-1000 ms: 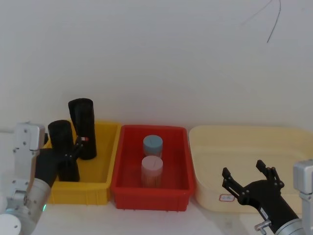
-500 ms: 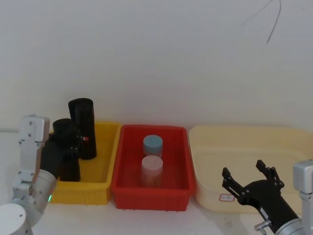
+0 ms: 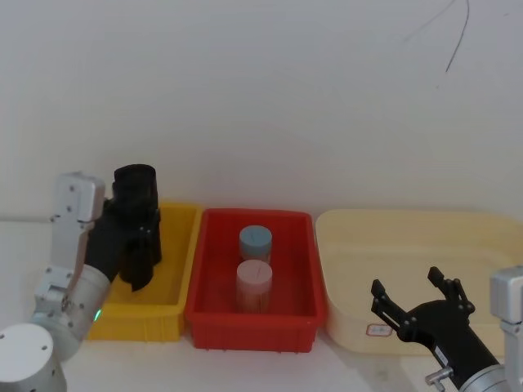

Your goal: Pick up the garbage bag with the one hand and transfer it to the other hand.

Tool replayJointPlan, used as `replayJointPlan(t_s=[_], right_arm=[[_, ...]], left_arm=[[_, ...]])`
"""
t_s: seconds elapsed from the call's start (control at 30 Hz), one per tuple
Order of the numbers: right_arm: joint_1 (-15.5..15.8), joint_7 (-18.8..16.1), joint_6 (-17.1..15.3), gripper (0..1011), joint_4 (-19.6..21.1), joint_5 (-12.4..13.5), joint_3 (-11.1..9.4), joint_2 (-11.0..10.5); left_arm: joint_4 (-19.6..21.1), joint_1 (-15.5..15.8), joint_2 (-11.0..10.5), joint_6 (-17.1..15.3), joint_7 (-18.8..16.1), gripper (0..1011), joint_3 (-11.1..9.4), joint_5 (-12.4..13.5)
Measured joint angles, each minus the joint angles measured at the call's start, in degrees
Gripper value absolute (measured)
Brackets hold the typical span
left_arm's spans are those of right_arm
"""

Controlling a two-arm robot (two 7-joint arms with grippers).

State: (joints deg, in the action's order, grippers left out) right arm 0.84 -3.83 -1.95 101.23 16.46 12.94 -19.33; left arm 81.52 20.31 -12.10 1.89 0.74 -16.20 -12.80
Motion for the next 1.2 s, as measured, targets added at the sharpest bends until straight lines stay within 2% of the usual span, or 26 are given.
replayJointPlan(t_s=[0.23,0.6,0.93,1.2], right_arm=[[0.0,0.0,0.0,1000,0.0,0.0,0.0,0.0],[0.0,0.0,0.0,1000,0.0,0.0,0.0,0.0],[0.0,0.0,0.0,1001,0.0,0.0,0.0,0.0],[0.0,0.0,0.0,1000,0.0,0.0,0.0,0.0]], left_arm=[[2.2,0.9,-0.2,0.6,2.7,477,-1.6,0.8],[4.4,2.6,0.3,1.0,8.2,477,-4.2,0.5],[4.2,5.1,2.2,1.1,13.7,477,-7.1,-0.7],[1.9,7.9,4.4,1.4,18.4,476,-9.7,-2.2]])
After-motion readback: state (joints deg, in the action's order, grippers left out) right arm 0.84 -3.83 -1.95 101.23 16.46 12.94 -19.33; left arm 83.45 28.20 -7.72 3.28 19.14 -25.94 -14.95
